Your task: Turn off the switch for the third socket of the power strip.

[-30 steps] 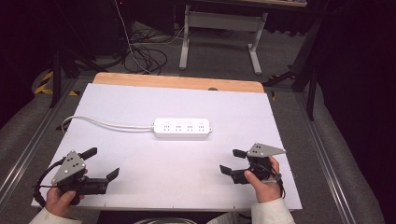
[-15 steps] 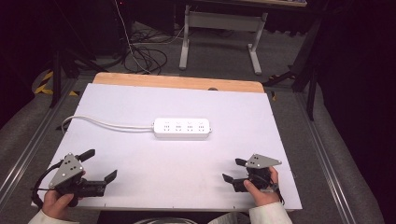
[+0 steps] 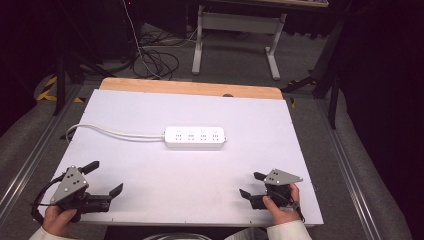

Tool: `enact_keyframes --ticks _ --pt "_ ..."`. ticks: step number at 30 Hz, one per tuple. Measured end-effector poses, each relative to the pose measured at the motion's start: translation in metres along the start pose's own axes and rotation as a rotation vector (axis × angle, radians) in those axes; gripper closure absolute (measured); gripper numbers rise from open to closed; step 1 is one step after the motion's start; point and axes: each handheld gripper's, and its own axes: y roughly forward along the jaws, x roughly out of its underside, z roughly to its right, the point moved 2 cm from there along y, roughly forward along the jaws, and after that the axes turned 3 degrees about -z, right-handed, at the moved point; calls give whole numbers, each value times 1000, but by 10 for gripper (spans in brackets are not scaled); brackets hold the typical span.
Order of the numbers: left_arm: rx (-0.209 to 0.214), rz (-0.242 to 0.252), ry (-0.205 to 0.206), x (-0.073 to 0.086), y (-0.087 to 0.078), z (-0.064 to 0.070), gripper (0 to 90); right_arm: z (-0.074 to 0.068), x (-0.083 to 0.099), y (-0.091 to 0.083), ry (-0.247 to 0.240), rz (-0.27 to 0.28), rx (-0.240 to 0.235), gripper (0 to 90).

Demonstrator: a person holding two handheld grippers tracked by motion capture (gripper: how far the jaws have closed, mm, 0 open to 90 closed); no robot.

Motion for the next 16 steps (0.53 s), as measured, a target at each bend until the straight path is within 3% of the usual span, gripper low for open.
enact_keyframes --ticks 16 --pt "-10 8 -7 -1 0 -1 3 2 1 -2 -9 -4 21 197"
